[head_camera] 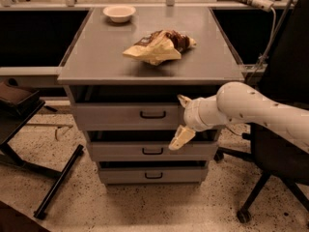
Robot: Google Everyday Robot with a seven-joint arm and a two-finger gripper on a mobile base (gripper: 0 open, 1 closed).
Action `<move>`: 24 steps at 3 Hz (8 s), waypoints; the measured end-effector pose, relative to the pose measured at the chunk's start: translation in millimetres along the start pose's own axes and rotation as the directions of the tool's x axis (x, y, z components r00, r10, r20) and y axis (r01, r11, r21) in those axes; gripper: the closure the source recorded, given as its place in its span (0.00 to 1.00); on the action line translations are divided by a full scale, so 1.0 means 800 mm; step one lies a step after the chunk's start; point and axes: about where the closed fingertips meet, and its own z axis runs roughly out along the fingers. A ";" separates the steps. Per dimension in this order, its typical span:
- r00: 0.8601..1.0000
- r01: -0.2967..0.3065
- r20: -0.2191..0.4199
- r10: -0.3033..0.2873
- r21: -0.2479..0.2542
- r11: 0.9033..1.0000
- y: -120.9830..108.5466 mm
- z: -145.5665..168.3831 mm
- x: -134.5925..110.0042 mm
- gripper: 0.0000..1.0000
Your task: Open top drawer
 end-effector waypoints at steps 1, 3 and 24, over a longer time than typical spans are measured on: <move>0.999 0.048 -0.012 -0.048 -0.017 0.999 -0.017 0.015 -0.018 0.00; 0.992 0.093 -0.073 -0.100 -0.099 0.991 -0.007 0.049 -0.016 0.00; 0.957 -0.229 -0.280 0.075 -0.570 0.789 0.254 -0.114 -0.010 0.00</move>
Offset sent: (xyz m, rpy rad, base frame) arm 0.0351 0.0379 -0.0069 -0.1164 0.0263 0.1126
